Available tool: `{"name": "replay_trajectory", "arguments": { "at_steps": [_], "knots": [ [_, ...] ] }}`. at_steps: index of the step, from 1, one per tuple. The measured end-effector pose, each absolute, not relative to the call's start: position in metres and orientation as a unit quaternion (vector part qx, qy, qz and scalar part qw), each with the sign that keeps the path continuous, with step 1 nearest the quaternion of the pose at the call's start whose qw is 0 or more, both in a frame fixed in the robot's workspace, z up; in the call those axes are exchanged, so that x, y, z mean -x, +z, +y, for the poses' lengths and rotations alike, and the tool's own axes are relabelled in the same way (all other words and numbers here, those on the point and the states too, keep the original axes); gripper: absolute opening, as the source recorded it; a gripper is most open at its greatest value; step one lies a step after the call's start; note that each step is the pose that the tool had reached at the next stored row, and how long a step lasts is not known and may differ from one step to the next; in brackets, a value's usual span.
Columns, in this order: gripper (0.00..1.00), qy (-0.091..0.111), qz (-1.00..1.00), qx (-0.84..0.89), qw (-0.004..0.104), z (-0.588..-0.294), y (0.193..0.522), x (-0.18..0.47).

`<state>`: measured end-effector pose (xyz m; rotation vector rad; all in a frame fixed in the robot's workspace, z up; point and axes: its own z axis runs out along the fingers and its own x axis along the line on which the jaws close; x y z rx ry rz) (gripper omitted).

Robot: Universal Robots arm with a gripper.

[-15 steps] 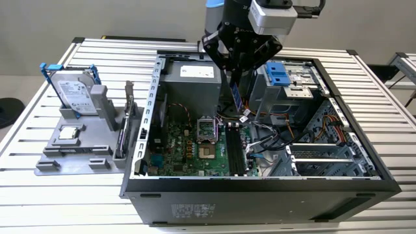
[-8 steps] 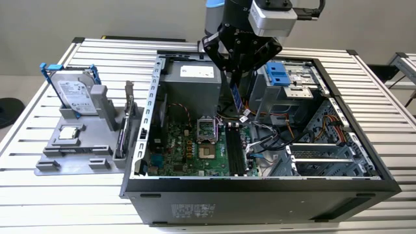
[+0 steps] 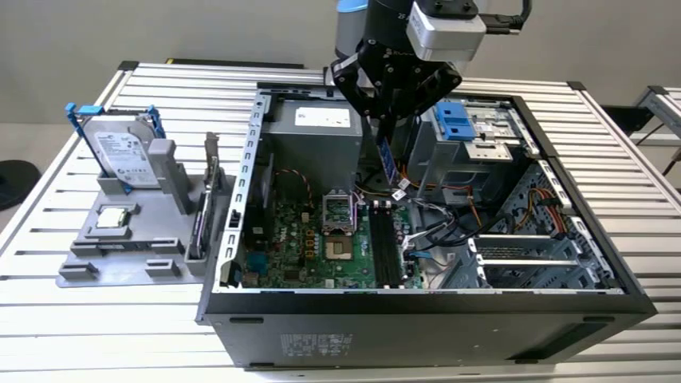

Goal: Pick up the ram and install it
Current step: 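Insert the ram into the slot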

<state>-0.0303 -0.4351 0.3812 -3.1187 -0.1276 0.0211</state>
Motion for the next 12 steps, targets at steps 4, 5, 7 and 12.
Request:
{"name": "replay_trajectory", "arguments": {
  "at_steps": [4,5,7,12],
  "knots": [
    [0.00,0.007,-0.041,0.999,0.010,-0.4351,0.3803,0.0300],
    [0.00,0.007,-0.041,0.999,0.010,-0.4351,0.3800,0.0297],
    [0.00,0.007,-0.041,0.999,0.010,-0.4351,0.3795,0.0289],
    [0.00,0.007,-0.041,0.999,0.010,-0.4351,0.3786,0.0271]
  ]
}}
